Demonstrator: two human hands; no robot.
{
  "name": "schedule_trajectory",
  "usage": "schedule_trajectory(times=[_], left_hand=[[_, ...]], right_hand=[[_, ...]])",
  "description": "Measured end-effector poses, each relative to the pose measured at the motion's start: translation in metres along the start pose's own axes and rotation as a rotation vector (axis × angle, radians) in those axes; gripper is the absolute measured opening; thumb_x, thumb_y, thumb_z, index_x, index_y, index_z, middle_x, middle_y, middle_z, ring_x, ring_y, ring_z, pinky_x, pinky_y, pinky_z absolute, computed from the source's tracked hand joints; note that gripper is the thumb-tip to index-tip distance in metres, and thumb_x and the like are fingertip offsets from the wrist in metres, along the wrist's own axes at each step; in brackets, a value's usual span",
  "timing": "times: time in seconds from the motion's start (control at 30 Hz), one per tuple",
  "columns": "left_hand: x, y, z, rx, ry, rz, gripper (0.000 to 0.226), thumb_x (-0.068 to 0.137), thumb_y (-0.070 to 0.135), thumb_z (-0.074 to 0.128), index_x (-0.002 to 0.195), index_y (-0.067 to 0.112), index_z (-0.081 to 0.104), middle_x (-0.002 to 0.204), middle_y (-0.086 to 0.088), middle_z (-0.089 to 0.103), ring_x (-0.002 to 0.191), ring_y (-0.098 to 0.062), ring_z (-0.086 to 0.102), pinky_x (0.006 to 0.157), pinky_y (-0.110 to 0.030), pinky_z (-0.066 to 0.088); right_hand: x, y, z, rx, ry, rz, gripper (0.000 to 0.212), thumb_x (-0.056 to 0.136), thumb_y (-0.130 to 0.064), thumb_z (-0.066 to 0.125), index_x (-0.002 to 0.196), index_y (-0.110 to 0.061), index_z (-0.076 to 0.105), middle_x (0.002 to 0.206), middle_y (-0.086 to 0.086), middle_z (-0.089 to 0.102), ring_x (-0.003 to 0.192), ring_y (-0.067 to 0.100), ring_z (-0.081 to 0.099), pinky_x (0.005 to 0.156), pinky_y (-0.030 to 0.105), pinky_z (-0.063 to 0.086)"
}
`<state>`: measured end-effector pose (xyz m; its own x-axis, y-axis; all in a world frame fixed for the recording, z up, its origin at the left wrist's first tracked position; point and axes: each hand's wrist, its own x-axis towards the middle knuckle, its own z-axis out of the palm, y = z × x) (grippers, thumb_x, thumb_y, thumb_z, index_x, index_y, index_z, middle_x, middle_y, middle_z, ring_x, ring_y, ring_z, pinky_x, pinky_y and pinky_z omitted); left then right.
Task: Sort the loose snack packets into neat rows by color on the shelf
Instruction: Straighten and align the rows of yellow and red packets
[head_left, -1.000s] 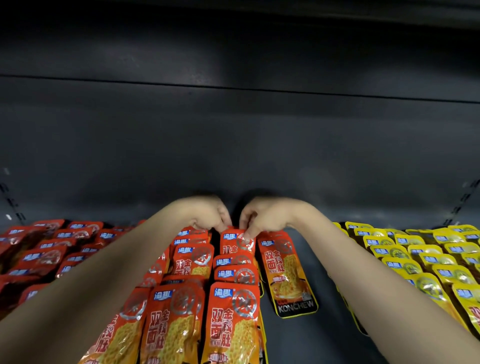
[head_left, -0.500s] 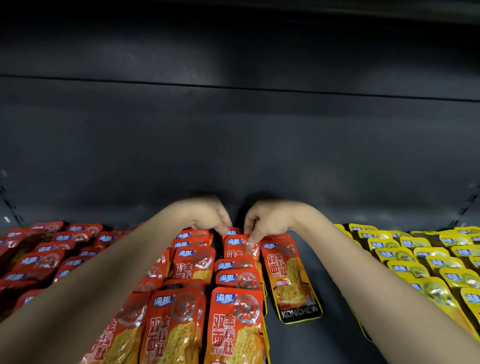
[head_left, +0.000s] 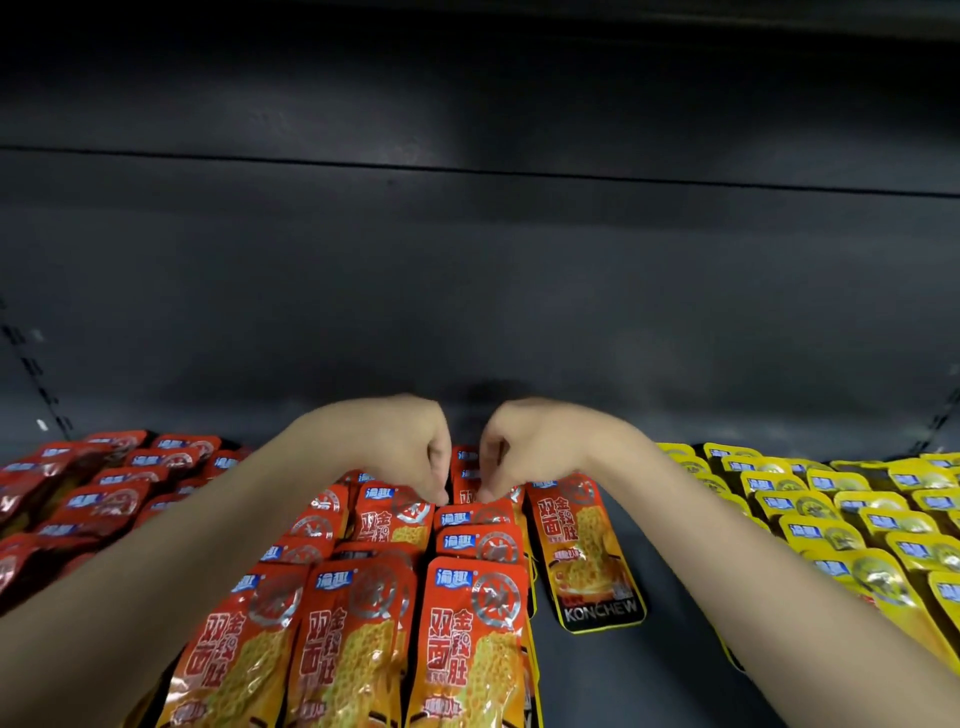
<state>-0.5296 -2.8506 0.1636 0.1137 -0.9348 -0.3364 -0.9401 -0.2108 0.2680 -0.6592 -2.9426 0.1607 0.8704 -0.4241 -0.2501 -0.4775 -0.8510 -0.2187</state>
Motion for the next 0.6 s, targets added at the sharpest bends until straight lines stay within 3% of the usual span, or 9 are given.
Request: schedule_trajectory(times=[0.13, 0.23, 0.33, 0.6], left_hand=[[-0.003, 0.002, 0.004, 0.013, -0.024, 0.009, 0.007, 0.082, 0.029, 0.072, 0.078, 0.025, 0.068, 0.065, 0.018, 0.06, 0.066, 0.0, 0.057, 0.064, -0.017, 0.043], [-0.003, 0.0, 0.005, -0.017, -0.005, 0.002, 0.004, 0.083, 0.027, 0.071, 0.083, 0.023, 0.07, 0.072, 0.018, 0.063, 0.073, 0.0, 0.06, 0.07, -0.02, 0.049], [0.003, -0.003, 0.004, -0.106, 0.12, -0.035, 0.009, 0.085, 0.022, 0.067, 0.078, 0.025, 0.071, 0.077, 0.015, 0.068, 0.078, -0.005, 0.064, 0.074, -0.023, 0.053], [0.03, -0.003, 0.006, -0.21, 0.093, -0.165, 0.011, 0.079, 0.017, 0.073, 0.089, 0.017, 0.076, 0.093, -0.002, 0.074, 0.09, -0.019, 0.069, 0.086, -0.033, 0.055]], right_hand=[[-0.001, -0.006, 0.004, -0.036, -0.011, 0.019, 0.031, 0.072, -0.038, 0.077, 0.095, -0.017, 0.073, 0.087, -0.003, 0.065, 0.083, 0.015, 0.061, 0.069, 0.027, 0.048], [-0.001, -0.008, 0.007, -0.038, -0.009, 0.048, 0.033, 0.07, -0.037, 0.079, 0.094, -0.015, 0.072, 0.081, -0.003, 0.064, 0.082, 0.016, 0.062, 0.067, 0.026, 0.047], [-0.001, -0.01, 0.009, -0.041, 0.01, 0.076, 0.035, 0.069, -0.035, 0.08, 0.095, -0.012, 0.072, 0.07, -0.004, 0.061, 0.082, 0.018, 0.064, 0.07, 0.027, 0.05], [0.005, -0.01, 0.014, -0.034, 0.003, 0.147, 0.047, 0.068, -0.035, 0.081, 0.105, -0.008, 0.07, 0.098, 0.005, 0.07, 0.09, 0.022, 0.066, 0.079, 0.031, 0.055]])
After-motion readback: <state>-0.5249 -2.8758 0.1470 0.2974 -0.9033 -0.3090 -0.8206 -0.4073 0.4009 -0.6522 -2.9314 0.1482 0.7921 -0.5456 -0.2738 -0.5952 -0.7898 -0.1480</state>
